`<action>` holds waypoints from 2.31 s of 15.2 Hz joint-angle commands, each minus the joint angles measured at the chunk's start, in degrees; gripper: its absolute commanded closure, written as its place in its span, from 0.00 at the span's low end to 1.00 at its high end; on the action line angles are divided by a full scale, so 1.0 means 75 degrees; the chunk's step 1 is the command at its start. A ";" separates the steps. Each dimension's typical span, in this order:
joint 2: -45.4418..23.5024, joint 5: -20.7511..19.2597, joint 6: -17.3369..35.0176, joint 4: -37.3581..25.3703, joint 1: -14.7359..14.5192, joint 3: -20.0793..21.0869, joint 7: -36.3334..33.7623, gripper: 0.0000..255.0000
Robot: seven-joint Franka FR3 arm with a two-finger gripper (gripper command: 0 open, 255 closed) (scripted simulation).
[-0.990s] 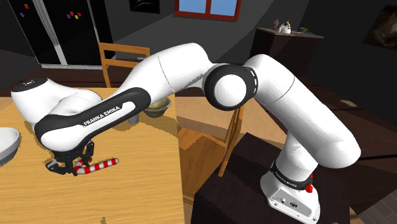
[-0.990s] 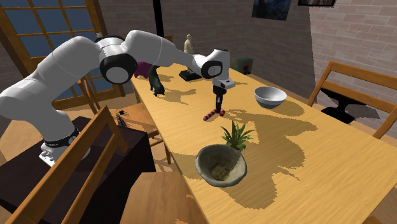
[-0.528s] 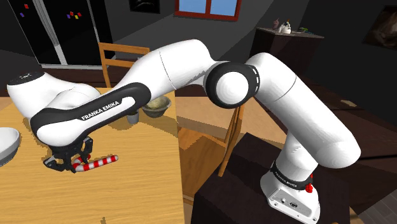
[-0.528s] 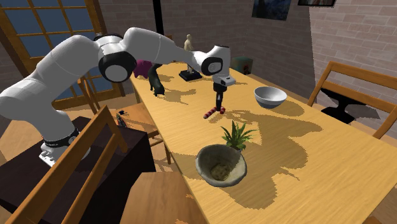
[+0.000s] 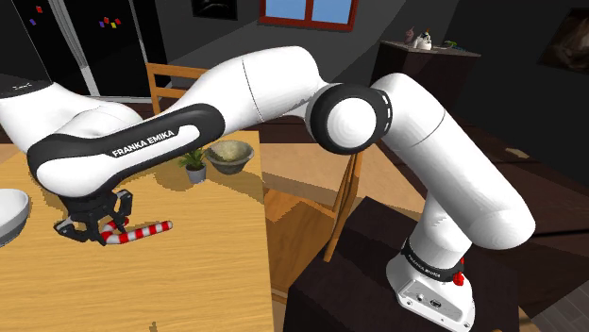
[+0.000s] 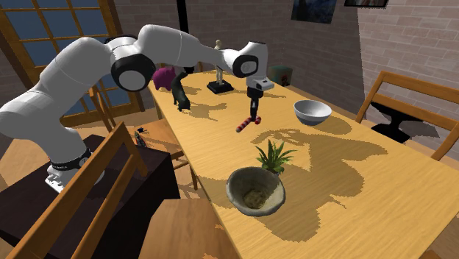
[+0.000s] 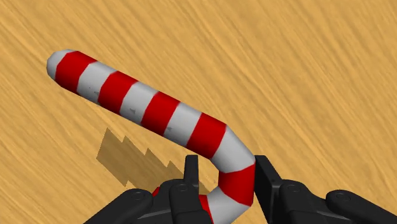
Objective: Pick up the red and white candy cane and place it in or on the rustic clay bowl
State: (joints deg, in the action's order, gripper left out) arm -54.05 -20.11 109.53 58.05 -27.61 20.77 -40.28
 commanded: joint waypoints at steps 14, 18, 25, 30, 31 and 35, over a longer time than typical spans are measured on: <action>0.0303 0.0131 -0.1315 -0.1059 -0.0154 0.0075 0.0190 1.00; 0.0242 0.0144 -0.1771 -0.1602 -0.0259 0.0067 0.0265 1.00; 0.1613 0.0380 -0.0855 0.0713 0.1001 0.0184 0.0823 1.00; 0.2273 0.0568 -0.0424 0.1763 0.1846 0.0168 0.1459 1.00; 0.2375 0.0604 -0.0361 0.1918 0.2002 0.0158 0.1597 1.00; 0.2698 0.0737 -0.0166 0.2389 0.2592 0.0095 0.2170 1.00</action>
State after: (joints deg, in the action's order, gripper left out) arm -34.52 -14.84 107.56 74.63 -9.32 21.58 -25.08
